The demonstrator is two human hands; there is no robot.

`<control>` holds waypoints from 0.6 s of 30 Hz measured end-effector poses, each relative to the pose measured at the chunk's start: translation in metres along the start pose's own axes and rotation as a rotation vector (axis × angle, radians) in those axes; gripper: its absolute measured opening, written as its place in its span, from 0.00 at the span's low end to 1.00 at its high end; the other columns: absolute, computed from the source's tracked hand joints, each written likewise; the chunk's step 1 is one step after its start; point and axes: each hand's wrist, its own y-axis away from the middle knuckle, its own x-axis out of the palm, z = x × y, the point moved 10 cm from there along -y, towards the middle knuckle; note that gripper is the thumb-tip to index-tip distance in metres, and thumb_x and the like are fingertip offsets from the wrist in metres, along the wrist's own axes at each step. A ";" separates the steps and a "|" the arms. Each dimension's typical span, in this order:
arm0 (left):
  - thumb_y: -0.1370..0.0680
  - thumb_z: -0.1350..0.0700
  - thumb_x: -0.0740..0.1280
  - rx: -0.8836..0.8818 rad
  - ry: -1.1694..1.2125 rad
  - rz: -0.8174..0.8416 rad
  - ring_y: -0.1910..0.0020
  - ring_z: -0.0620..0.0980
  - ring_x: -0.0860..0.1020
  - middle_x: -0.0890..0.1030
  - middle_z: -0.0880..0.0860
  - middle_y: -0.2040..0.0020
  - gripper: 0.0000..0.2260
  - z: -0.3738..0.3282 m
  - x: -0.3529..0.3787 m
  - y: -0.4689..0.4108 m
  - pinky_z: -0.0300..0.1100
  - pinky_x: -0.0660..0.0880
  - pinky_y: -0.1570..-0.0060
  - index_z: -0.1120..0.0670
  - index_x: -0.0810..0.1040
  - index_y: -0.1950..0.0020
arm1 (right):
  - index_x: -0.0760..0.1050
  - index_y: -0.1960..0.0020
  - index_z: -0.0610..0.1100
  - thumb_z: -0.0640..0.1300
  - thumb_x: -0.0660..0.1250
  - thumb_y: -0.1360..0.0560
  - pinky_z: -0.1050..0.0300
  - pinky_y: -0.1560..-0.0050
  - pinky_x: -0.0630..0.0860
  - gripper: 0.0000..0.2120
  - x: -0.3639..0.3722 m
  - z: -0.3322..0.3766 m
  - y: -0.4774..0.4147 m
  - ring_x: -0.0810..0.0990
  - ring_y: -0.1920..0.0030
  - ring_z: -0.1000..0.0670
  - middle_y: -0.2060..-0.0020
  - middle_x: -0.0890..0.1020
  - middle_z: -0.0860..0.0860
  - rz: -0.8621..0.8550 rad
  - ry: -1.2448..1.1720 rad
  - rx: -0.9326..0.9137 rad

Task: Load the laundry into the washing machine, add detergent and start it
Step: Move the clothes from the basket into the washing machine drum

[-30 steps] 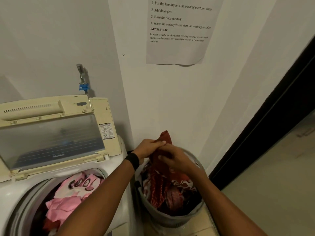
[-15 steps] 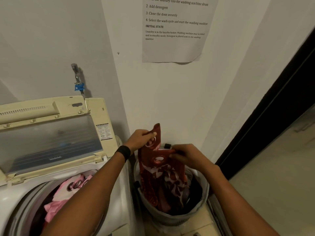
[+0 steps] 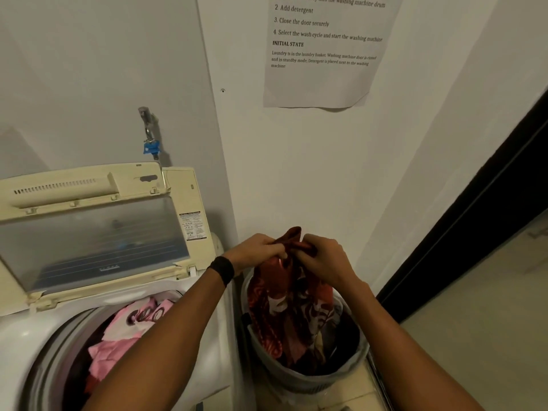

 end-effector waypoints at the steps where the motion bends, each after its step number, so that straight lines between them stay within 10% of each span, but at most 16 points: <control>1: 0.24 0.50 0.71 0.003 0.029 -0.015 0.55 0.53 0.81 0.84 0.55 0.56 0.12 0.000 -0.004 0.001 0.46 0.77 0.47 0.59 0.85 0.51 | 0.73 0.62 0.51 0.58 0.69 0.23 0.54 0.65 0.74 0.15 0.003 -0.003 0.001 0.77 0.69 0.54 0.70 0.78 0.54 0.043 -0.068 -0.001; 7: 0.30 0.51 0.68 0.035 0.244 -0.099 0.62 0.51 0.80 0.83 0.54 0.62 0.08 -0.011 -0.042 0.009 0.41 0.75 0.58 0.55 0.80 0.61 | 0.81 0.46 0.54 0.68 0.67 0.25 0.52 0.45 0.77 0.19 0.048 -0.079 0.034 0.81 0.52 0.54 0.52 0.84 0.56 0.540 0.201 0.064; 12: 0.21 0.43 0.71 -0.025 0.166 -0.332 0.58 0.54 0.84 0.86 0.56 0.57 0.18 0.012 -0.076 0.009 0.42 0.78 0.57 0.58 0.83 0.54 | 0.73 0.63 0.45 0.57 0.66 0.21 0.53 0.62 0.69 0.19 -0.004 -0.071 0.034 0.73 0.68 0.56 0.70 0.75 0.56 0.160 -0.228 0.078; 18: 0.19 0.39 0.67 -0.069 0.325 -0.448 0.58 0.55 0.84 0.86 0.57 0.59 0.23 0.027 -0.049 0.002 0.46 0.81 0.52 0.59 0.84 0.56 | 0.74 0.57 0.44 0.46 0.65 0.17 0.51 0.60 0.75 0.11 -0.068 0.001 0.020 0.79 0.63 0.46 0.63 0.79 0.47 -0.135 -0.503 -0.009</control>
